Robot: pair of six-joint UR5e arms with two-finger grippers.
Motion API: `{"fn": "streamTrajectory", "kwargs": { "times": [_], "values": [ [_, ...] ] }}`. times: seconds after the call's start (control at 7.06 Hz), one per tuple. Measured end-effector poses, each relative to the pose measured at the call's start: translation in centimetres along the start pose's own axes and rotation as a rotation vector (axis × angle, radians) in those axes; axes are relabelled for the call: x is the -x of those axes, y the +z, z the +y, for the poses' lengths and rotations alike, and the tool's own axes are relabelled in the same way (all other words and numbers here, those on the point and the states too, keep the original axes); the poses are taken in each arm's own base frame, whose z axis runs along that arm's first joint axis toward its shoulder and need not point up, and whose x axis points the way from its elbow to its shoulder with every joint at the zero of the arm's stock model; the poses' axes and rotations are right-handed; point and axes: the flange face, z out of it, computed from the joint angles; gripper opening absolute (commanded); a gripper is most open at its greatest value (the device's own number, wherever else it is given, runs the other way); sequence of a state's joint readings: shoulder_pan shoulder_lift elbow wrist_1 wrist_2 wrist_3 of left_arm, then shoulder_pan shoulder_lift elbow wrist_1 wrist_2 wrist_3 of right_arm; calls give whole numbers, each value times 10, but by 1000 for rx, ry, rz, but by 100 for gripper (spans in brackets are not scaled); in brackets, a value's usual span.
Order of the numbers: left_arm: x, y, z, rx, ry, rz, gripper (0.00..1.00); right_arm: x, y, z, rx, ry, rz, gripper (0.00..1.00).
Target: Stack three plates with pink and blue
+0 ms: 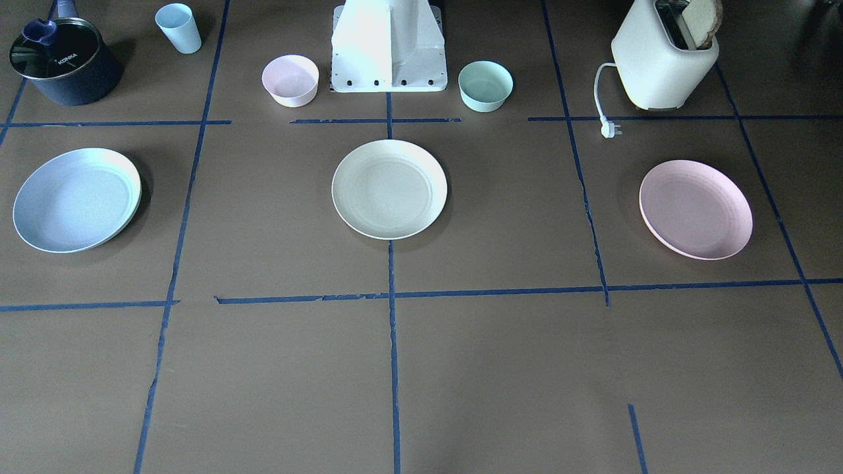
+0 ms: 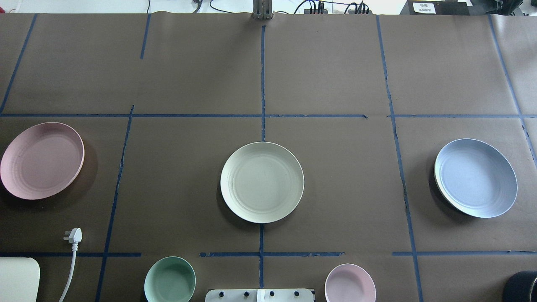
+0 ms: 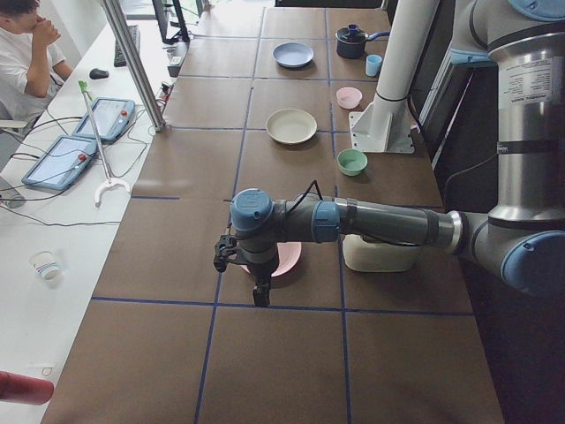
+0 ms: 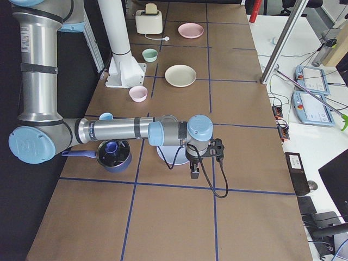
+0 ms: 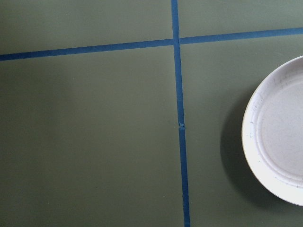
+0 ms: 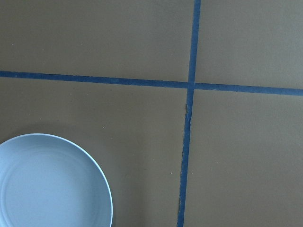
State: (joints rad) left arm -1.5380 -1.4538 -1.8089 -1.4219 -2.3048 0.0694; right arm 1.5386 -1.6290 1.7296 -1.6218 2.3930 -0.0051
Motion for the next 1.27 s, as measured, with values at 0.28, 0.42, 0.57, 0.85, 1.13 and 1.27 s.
{"fn": "streamTrajectory", "kwargs": {
  "times": [0.28,0.42,0.57,0.85,1.13,1.27],
  "values": [
    [-2,1,10,1,21,9,100,0,0,0,0,-2,-1,100],
    [1,5,15,9,20,7,100,0,0,0,0,-1,-2,100],
    [3,7,17,12,18,8,100,0,0,0,0,-2,-4,100],
    [4,9,17,12,17,11,100,1,0,0,-1,-6,-4,100],
    [4,10,15,12,20,13,100,0,1,1,2,-5,-5,100],
    [4,10,14,12,21,15,100,-2,3,4,4,-2,-8,100]
  ]
}}
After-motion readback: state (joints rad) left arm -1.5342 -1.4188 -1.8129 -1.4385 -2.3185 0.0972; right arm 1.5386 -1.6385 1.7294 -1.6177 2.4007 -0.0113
